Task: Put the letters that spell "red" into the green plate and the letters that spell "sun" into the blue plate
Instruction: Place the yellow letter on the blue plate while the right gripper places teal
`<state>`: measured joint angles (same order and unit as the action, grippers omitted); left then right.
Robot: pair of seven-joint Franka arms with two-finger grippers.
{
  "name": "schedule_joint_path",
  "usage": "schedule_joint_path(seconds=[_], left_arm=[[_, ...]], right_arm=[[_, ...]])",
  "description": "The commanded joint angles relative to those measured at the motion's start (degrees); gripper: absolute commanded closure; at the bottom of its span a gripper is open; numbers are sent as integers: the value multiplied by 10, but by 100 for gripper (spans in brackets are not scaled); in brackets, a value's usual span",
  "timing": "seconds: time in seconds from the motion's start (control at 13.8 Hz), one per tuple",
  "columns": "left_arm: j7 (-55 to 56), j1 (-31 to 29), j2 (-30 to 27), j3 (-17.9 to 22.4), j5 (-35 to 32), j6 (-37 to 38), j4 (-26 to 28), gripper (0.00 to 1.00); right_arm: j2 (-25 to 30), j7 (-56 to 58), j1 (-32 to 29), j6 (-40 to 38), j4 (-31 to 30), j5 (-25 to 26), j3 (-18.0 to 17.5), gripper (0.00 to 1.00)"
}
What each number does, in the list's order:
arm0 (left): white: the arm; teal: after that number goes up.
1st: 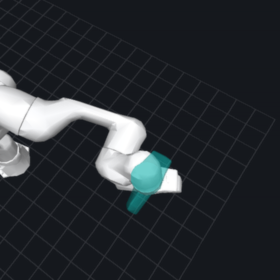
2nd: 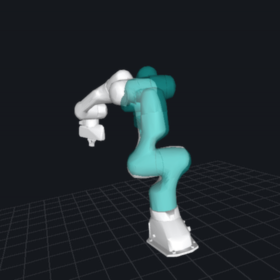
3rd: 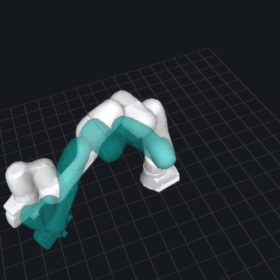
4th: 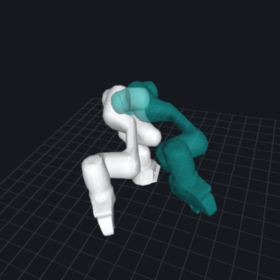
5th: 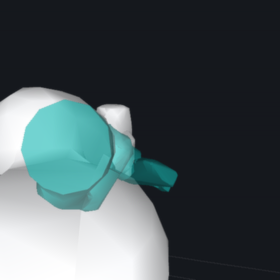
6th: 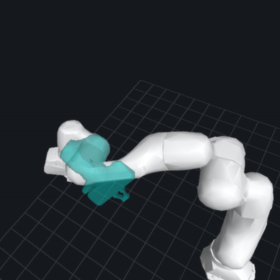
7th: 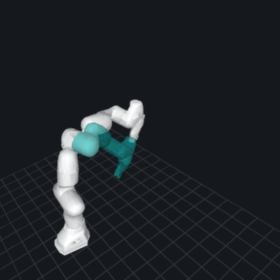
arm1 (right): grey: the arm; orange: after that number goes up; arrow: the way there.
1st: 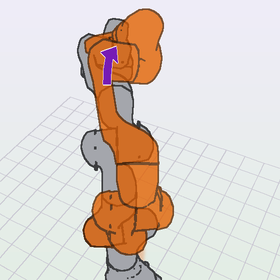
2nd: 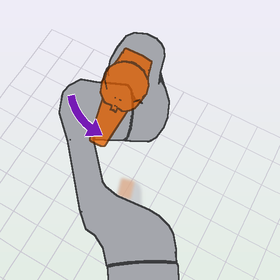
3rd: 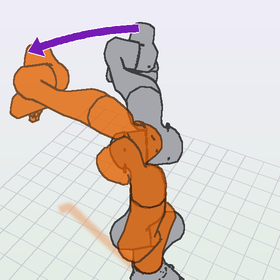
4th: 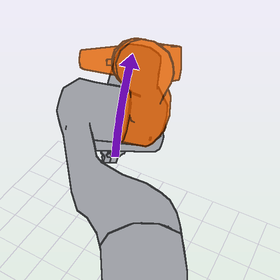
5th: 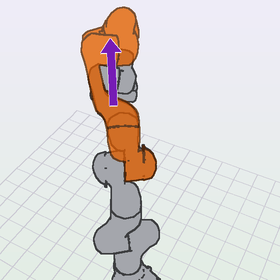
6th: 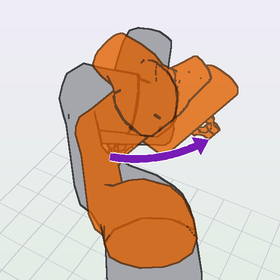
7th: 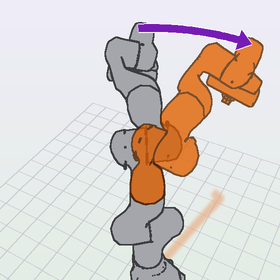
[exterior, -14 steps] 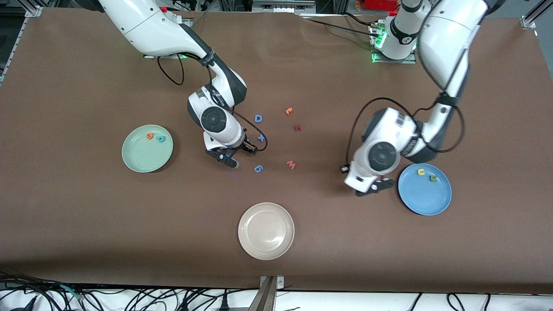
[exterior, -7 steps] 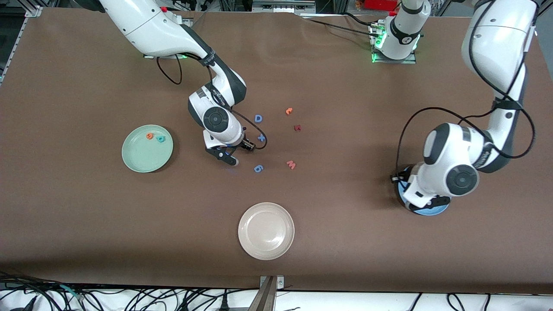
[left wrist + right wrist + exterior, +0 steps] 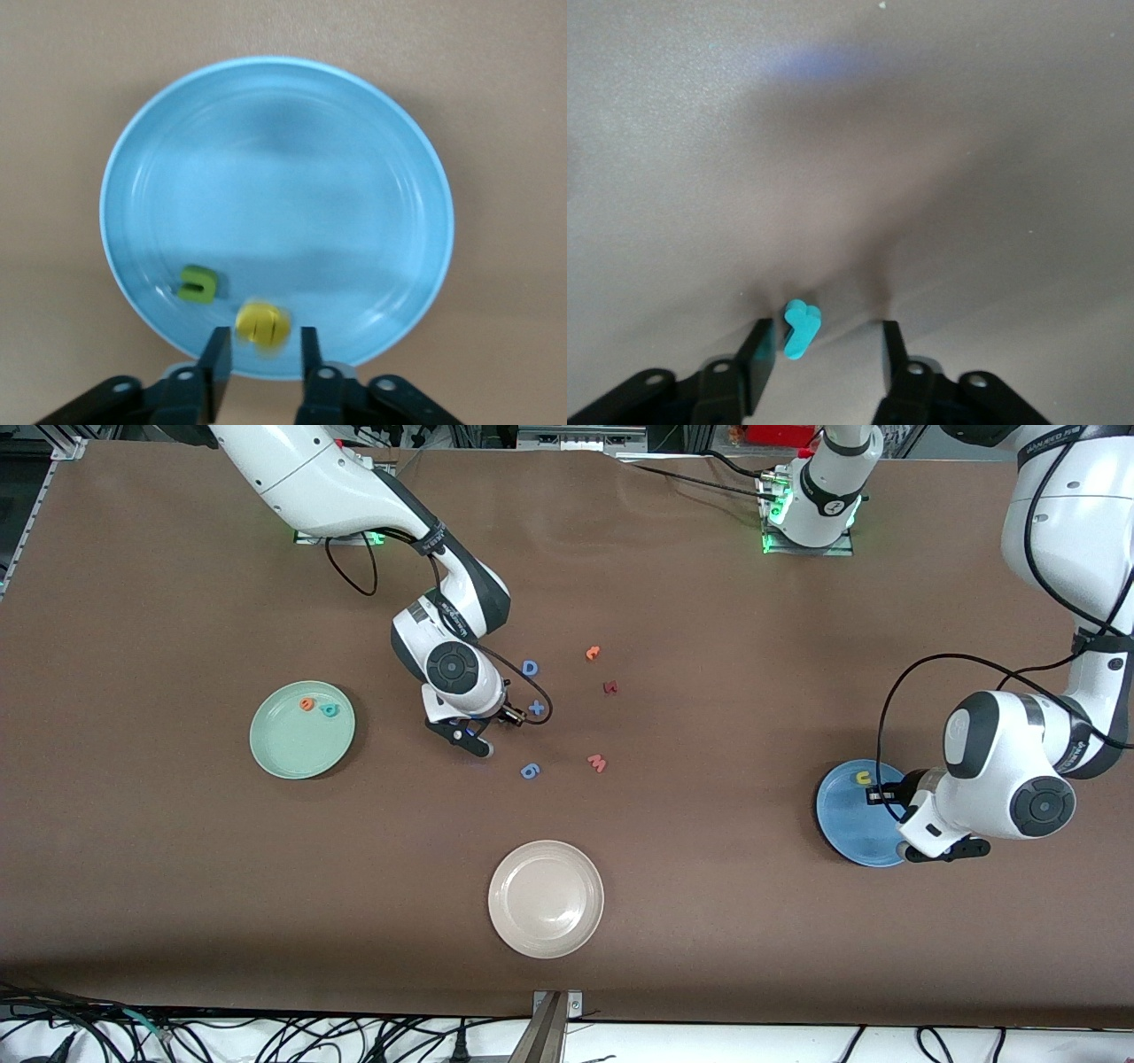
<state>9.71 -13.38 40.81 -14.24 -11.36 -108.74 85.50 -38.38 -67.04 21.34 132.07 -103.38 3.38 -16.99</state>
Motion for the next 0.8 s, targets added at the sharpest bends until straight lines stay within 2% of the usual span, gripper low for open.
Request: schedule_joint_path(seconds=[0.0,0.22,0.29,0.51,0.72], left_arm=[[-23,-15,2,-3,-20,-6,-10,0],[-22,-21,-5,-4,-19,-5,-13,0],[-22,-23,-6,-3,-20,-5,-21,0],[-50,-39,-7,-5,-44,-1,-31,0],[-186,-65,-51,2,-37,14,-12,0]], right_arm=[[9,-13,2,-8,-3,10,-2,75],[9,-13,2,-8,-3,10,-2,96],[9,-13,2,-8,-3,10,-2,100],[29,-11,2,-41,5,10,-1,100],[71,4,-2,-139,31,9,2,100]])
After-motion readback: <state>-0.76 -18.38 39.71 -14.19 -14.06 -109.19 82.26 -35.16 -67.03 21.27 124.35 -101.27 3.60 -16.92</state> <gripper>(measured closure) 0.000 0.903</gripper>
